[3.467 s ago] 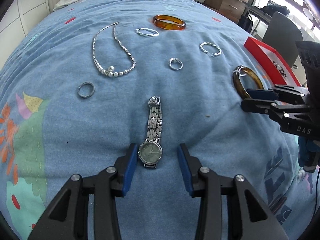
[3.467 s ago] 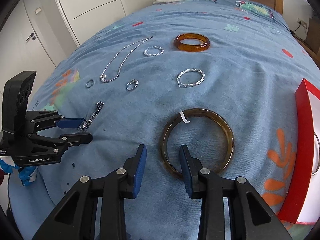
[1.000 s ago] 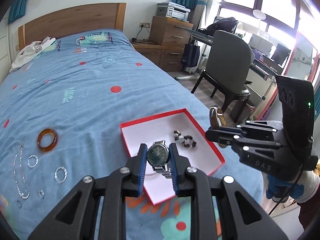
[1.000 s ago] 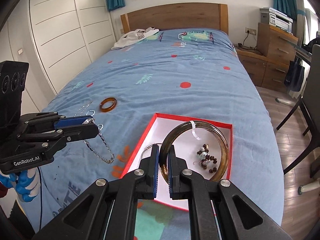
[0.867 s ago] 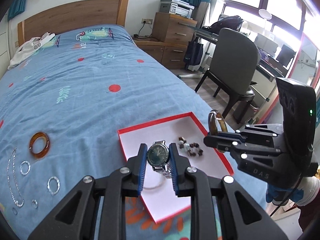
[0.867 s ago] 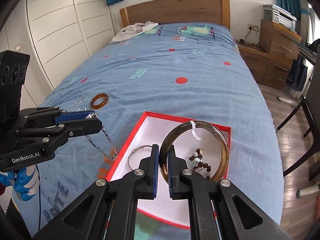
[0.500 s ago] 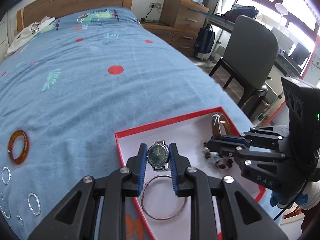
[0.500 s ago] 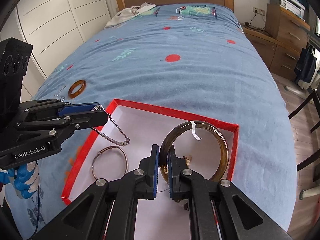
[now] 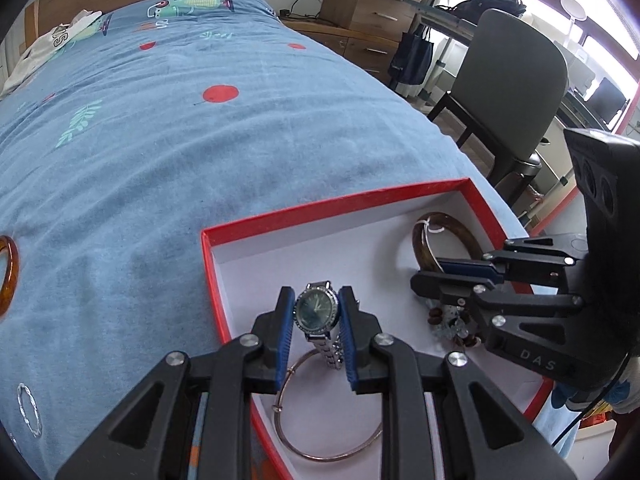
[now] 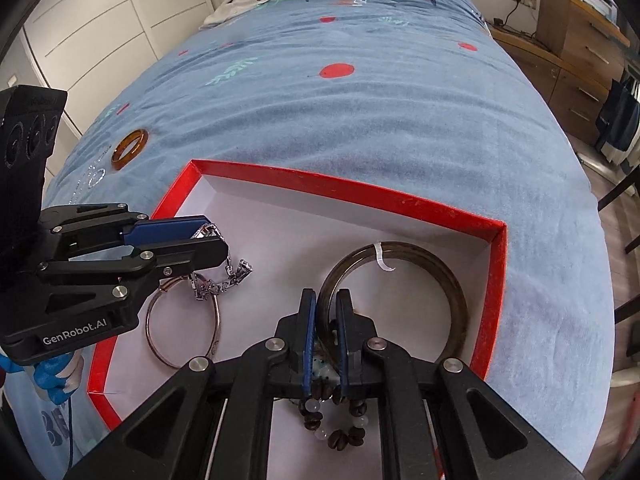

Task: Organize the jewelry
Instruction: 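Carry the watch in the left tool and brown bangle in the right tool to the red box, then open the left tool to drop the watch in the box while the right tool releases the brown bangle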

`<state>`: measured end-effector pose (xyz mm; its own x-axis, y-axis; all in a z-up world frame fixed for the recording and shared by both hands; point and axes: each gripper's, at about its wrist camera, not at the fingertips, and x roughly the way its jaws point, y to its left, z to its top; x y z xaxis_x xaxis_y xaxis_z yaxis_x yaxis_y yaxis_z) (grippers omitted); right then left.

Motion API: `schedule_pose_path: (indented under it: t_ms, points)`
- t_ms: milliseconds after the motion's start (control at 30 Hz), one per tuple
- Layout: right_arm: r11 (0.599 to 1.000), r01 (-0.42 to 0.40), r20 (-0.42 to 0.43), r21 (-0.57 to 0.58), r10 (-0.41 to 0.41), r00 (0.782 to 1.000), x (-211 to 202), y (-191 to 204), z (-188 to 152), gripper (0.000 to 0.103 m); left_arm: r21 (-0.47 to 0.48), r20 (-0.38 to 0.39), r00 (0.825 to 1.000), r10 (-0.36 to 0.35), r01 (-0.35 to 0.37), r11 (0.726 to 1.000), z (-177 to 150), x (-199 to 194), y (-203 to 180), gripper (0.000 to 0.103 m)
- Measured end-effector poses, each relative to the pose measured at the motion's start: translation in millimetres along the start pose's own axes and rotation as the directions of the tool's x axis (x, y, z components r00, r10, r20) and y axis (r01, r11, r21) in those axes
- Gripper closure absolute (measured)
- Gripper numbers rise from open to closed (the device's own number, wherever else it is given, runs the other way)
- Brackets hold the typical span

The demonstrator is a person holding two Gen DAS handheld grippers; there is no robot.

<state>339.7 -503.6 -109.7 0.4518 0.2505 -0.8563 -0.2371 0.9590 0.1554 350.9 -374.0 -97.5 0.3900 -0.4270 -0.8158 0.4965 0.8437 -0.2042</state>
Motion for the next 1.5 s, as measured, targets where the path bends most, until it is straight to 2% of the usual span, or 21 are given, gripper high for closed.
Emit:
schedule_pose_path:
  t_ms: [400, 500, 633, 767, 833, 967, 1133, 1333, 1367, 1433, 1500]
  points:
    - [1.0, 0.012, -0.014, -0.002, -0.012, 1.0, 1, 1, 4, 0.089, -0.025, -0.019, 1.0, 0.014, -0.015, 1.0, 4, 8, 1, 0.081]
    - [1.0, 0.021, -0.007, 0.002, -0.021, 1.0, -2, 0, 5, 0.082, -0.029, -0.022, 1.0, 0.013, -0.014, 0.999, 4, 7, 2, 0.081]
    - [0.999, 0.041, 0.0, -0.01, -0.041, 0.999, -9, 0, 4, 0.079, -0.028, -0.029, 1.0, 0.001, -0.002, 1.0, 5, 7, 2, 0.081]
    - [0.999, 0.047, 0.001, 0.007, -0.047, 0.999, -14, -4, 1, 0.07, -0.032, -0.032, 0.999, -0.011, 0.01, 0.999, 5, 4, 1, 0.078]
    - [0.999, 0.048, 0.001, 0.017, -0.048, 0.999, -17, -5, -1, 0.068, -0.027, -0.035, 0.999, -0.012, 0.011, 1.0, 6, 3, -1, 0.073]
    - [0.998, 0.054, 0.008, 0.024, -0.055, 0.998, -24, -3, -5, 0.068, -0.021, -0.038, 0.999, -0.013, 0.013, 1.0, 5, -4, -5, 0.072]
    - [0.997, 0.055, 0.042, 0.048, -0.057, 0.998, -46, 1, -8, 0.067, 0.001, -0.004, 1.0, -0.014, 0.014, 1.0, 8, -30, -14, 0.071]
    - [0.995, 0.052, 0.095, 0.084, -0.06, 0.994, -83, 15, -20, 0.063, -0.003, 0.065, 0.998, 0.026, -0.026, 1.0, 3, -83, -22, 0.071]
    - [0.995, 0.054, 0.102, 0.087, -0.063, 0.993, -89, 18, -22, 0.062, -0.011, 0.078, 0.996, 0.037, -0.036, 0.999, 0, -95, -22, 0.069]
    - [0.994, 0.057, 0.121, 0.096, -0.068, 0.99, -103, 27, -26, 0.06, -0.021, 0.1, 0.993, 0.066, -0.064, 0.998, -6, -113, -21, 0.059]
    - [0.992, 0.055, 0.144, 0.11, -0.071, 0.987, -118, 35, -32, 0.057, -0.027, 0.123, 0.987, 0.099, -0.096, 0.995, -14, -134, -22, 0.059]
